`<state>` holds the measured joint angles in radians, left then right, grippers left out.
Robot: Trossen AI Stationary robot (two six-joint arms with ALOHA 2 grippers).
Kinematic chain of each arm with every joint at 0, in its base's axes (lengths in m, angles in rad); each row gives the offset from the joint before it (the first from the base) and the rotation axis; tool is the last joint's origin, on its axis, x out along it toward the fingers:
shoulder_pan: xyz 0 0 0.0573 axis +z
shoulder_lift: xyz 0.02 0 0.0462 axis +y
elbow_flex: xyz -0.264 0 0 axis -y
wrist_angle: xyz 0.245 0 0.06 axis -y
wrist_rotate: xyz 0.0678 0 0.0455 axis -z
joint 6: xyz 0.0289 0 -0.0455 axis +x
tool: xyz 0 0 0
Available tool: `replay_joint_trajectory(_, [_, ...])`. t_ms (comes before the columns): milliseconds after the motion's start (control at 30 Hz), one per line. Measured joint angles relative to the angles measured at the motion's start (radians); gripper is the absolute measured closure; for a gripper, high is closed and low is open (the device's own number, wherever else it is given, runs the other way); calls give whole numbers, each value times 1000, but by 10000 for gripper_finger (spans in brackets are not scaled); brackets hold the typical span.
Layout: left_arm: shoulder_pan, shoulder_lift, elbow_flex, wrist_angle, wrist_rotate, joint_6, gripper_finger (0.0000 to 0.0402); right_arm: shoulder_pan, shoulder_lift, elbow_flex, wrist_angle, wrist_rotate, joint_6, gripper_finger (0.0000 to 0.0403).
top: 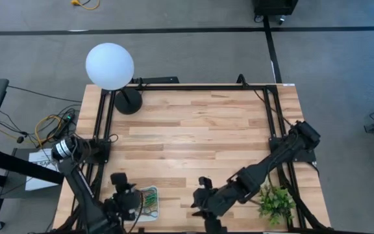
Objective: Pick and place items into bin
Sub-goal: Return to Home Position
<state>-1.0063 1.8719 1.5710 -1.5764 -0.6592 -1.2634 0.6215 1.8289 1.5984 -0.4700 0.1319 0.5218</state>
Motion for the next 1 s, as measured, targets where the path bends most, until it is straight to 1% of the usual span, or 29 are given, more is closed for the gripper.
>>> replay_joint_trajectory(33, [16,-29,2,7,-10,-15,287,-6,-23,-1,-15,-9,4,280])
replay_joint_trajectory(100, [41,-114,1,6,-23,10,287,-17,-87,1,-53,-33,-9,280])
replay_joint_trajectory(167, [50,-209,3,2,-78,27,287,-16,-164,1,-113,-25,-36,280])
replay_joint_trajectory(333, [38,-449,-16,9,-253,46,287,26,-339,-23,-206,93,-123,280])
replay_joint_trajectory(433, [1,-571,-87,56,-317,72,287,63,-437,-122,-194,163,-132,280])
replay_joint_trajectory(500, [-23,-651,-179,138,-333,94,287,84,-502,-249,-98,180,-132,280])
replay_joint_trajectory(567, [-38,-731,-303,279,-353,136,287,103,-573,-419,71,180,-131,280])
replay_joint_trajectory(633, [-42,-802,-453,490,-354,215,287,118,-641,-600,278,172,-140,280])
replay_joint_trajectory(700, [-32,-866,-610,756,-345,353,288,126,-702,-778,496,154,-150,280])
replay_joint_trajectory(733, [-16,-895,-680,904,-331,442,288,127,-731,-861,599,147,-156,280])
replay_joint_trajectory(767, [7,-925,-749,1068,-295,546,288,125,-761,-934,697,130,-166,280])
replay_joint_trajectory(800, [38,-949,-811,1237,-233,667,288,122,-794,-1002,787,117,-184,280])
replay_joint_trajectory(833, [79,-972,-870,1399,-146,791,288,120,-829,-1061,871,104,-202,280])
replay_joint_trajectory(900, [178,-1015,-967,1672,91,995,288,107,-907,-1161,986,74,-216,280])
replay_joint_trajectory(933, [234,-1040,-1000,1750,210,1058,288,99,-948,-1199,1013,59,-216,280])
replay_joint_trajectory(967, [295,-1067,-1024,1779,309,1086,288,91,-988,-1232,1027,50,-218,280])
replay_joint_trajectory(1000, [358,-1098,-1044,1774,387,1094,288,82,-1027,-1259,1031,49,-225,280])
